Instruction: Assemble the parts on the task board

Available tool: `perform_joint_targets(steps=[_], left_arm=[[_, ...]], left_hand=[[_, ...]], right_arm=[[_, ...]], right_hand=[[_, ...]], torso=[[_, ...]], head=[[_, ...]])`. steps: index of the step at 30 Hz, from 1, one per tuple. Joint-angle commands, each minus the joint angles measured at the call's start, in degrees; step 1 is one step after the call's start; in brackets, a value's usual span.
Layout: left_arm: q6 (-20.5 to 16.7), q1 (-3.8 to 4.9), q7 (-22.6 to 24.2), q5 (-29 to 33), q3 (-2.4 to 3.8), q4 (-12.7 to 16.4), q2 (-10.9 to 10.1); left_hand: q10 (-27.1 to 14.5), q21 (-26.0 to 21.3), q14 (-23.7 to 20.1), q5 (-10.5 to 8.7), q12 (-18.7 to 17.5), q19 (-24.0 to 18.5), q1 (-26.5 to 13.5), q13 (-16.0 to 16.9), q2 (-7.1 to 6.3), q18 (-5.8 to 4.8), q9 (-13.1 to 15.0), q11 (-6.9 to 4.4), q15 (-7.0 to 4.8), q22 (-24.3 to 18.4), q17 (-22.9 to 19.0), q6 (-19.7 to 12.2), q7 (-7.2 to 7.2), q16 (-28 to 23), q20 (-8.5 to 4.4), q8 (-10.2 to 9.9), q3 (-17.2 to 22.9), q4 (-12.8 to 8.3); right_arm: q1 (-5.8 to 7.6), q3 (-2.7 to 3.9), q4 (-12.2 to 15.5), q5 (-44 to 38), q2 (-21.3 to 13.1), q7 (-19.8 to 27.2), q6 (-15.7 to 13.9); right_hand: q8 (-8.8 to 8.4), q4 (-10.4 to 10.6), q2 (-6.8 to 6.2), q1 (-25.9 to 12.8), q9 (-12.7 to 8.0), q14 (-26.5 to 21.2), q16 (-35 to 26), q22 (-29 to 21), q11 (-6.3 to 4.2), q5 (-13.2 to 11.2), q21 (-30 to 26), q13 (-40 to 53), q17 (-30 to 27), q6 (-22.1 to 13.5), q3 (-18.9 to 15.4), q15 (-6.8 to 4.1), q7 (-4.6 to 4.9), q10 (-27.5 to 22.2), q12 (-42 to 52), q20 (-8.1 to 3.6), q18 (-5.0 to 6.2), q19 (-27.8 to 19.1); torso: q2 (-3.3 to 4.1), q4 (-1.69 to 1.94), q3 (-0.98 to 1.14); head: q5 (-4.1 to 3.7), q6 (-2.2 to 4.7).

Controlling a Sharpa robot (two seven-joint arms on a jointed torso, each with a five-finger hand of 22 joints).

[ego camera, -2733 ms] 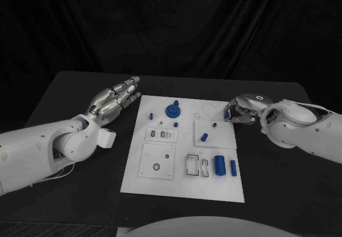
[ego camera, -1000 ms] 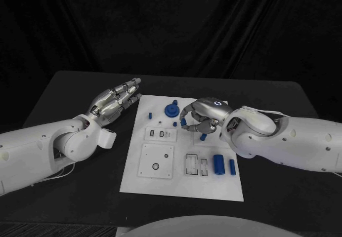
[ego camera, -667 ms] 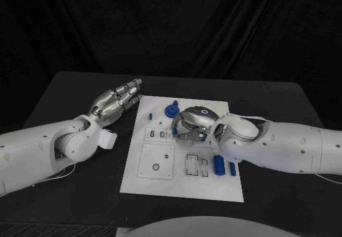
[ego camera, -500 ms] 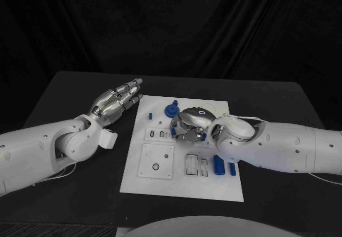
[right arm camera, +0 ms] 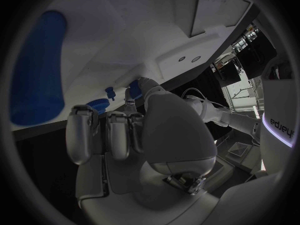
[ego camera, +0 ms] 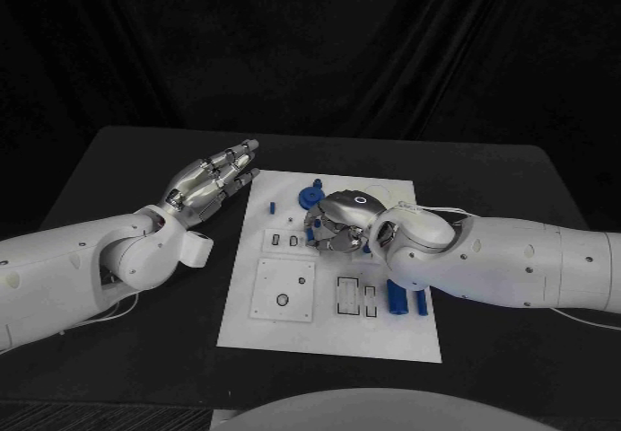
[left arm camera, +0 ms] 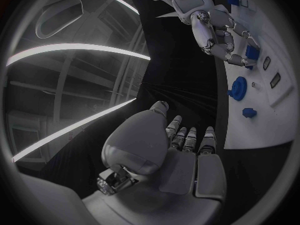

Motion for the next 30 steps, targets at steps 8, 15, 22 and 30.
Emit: perform_joint_targets(steps=[8, 15, 22, 30], left_arm=[[1.0, -0.07, 0.4, 0.0, 0.06, 0.0, 0.2], [1.1, -0.07, 0.3, 0.0, 0.06, -0.1, 0.3], [1.2, -0.08, 0.3, 0.0, 0.06, -0.2, 0.3], [1.0, -0.10, 0.3, 0.0, 0.06, -0.2, 0.1]], left_hand=[[0.1, -0.2, 0.1, 0.33, -0.2, -0.1, 0.5, -0.1, -0.18, 0.58, 0.1, 0.29, 0.37, -0.1, -0.1, -0.1, 0.25, -0.2, 0.51, 0.2, 0.2, 0.0], [0.1, -0.2, 0.1, 0.35, -0.2, -0.1, 0.5, -0.1, -0.13, 0.58, 0.0, 0.31, 0.41, -0.1, -0.1, -0.2, 0.26, -0.2, 0.53, 0.2, 0.4, -0.1], [0.1, -0.2, 0.1, 0.35, -0.2, -0.1, 0.5, -0.1, -0.13, 0.58, 0.0, 0.31, 0.41, -0.1, -0.1, -0.2, 0.26, -0.2, 0.53, 0.2, 0.4, -0.1], [0.1, -0.2, 0.1, 0.36, -0.2, -0.1, 0.5, -0.1, -0.13, 0.58, 0.0, 0.32, 0.43, -0.1, -0.1, -0.2, 0.27, -0.2, 0.55, 0.2, 0.5, -0.1]], right_arm=[[-0.44, -0.20, -0.4, -1.3, 0.2, -1.9, 2.5], [-0.47, -0.20, -0.5, -1.3, 0.2, -2.0, 3.3], [-0.51, -0.20, -0.5, -1.3, 0.0, -1.8, 3.3], [-0.50, -0.19, 0.5, -1.3, -1.0, -0.7, 0.7]], right_hand=[[-1.76, -0.6, -0.79, -1.5, -0.8, 5.9, 0.2, 12.6, 0.58, -2.8, -0.5, 15.1, 15.1, -2.7, -0.1, 0.44, 0.25, 6.0, 0.1, 0.52, -0.33, 2.5], [-5.23, -0.8, -2.00, -2.4, -2.9, 5.9, 0.2, 12.4, 0.28, -10.3, -1.1, 15.1, 15.1, -9.1, -0.9, 0.28, -0.20, 6.0, 0.1, 0.47, -0.18, 2.2], [-5.87, 1.0, -3.16, -3.8, -3.9, 5.9, 0.2, 12.1, 0.06, -16.1, -2.1, 15.1, 15.1, -12.1, -2.6, 0.05, -0.42, 6.0, 0.1, 0.22, 0.03, 1.8], [-6.82, 5.2, -5.79, -4.0, -5.6, 5.9, 0.2, 12.1, 0.08, -20.1, -2.3, 15.1, 15.1, -16.2, -4.8, 0.06, -0.39, 6.0, 0.1, 0.18, 0.05, 1.8]], torso=[[0.05, -0.03, -0.01], [0.08, -0.04, -0.01], [0.03, 0.00, 0.02], [-0.03, -0.04, 0.04]], head=[[0.06, -0.22], [0.10, -0.22], [0.05, -0.10], [0.24, 0.17]])
